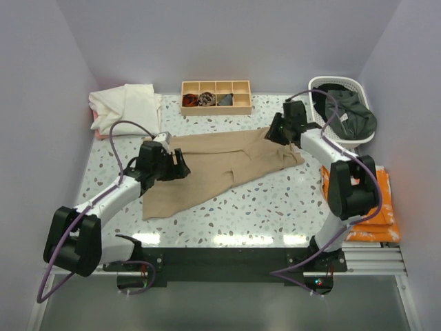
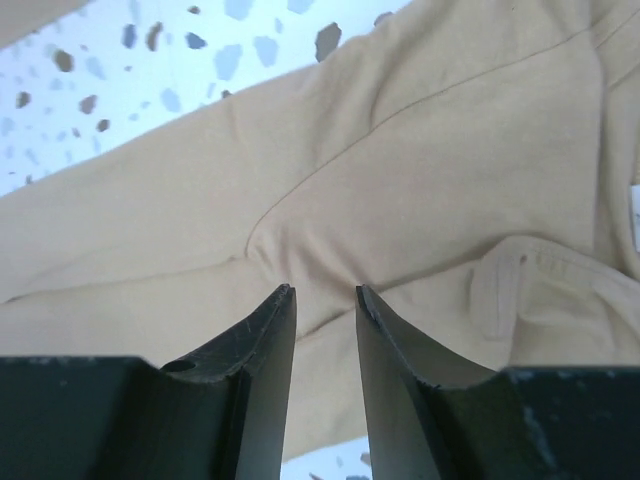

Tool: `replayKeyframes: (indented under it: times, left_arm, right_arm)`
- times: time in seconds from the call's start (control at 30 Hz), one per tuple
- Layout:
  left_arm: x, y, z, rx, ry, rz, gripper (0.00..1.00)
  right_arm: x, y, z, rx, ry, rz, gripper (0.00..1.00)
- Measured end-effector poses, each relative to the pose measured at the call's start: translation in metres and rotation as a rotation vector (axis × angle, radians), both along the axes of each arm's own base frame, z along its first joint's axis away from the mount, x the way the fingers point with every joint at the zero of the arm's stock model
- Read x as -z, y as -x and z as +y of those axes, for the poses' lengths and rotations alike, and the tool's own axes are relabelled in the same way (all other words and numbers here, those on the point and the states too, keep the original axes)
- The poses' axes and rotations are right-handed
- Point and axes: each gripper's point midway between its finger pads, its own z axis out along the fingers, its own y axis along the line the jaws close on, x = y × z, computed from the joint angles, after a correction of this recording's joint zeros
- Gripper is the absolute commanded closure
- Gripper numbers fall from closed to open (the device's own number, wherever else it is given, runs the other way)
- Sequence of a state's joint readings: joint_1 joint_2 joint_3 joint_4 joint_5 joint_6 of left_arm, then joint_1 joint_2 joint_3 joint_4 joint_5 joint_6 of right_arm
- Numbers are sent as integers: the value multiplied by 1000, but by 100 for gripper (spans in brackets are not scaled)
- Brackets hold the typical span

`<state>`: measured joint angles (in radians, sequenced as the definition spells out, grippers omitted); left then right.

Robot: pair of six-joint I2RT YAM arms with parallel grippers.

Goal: Fold and stack the t-shirts
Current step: Grap the side of the flattened tshirt closest away from the robot with both arms

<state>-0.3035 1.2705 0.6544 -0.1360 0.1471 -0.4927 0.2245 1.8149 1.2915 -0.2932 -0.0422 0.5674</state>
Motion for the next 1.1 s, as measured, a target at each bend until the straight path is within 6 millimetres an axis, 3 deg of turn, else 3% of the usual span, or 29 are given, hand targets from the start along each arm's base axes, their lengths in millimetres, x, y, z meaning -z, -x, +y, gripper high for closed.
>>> replayKeyframes:
  times: [0.13,0.23,0.47,0.6,0.93,1.1]
  left_arm:
    - [-3,-2,0,3,-4,-9,25]
    - [-1,-2,0,4,-4,-4,25]
    - [5,-2,-2,11,-3,14,25]
    - [8,-2,-4,19,5,17,25]
    - [14,2,-5,27,9,29,25]
    - [17,1,-5,27,8,35,25]
  right_arm:
    - [-41,23,-12,3,26,-92,60]
    - [-46,50,-22,4,45,-115,59]
    - [10,102,-36,-6,86,21,59]
    - [27,116,-39,-5,97,63,60]
    - [62,120,-38,-1,89,88,61]
    - [69,107,-34,6,68,44,62]
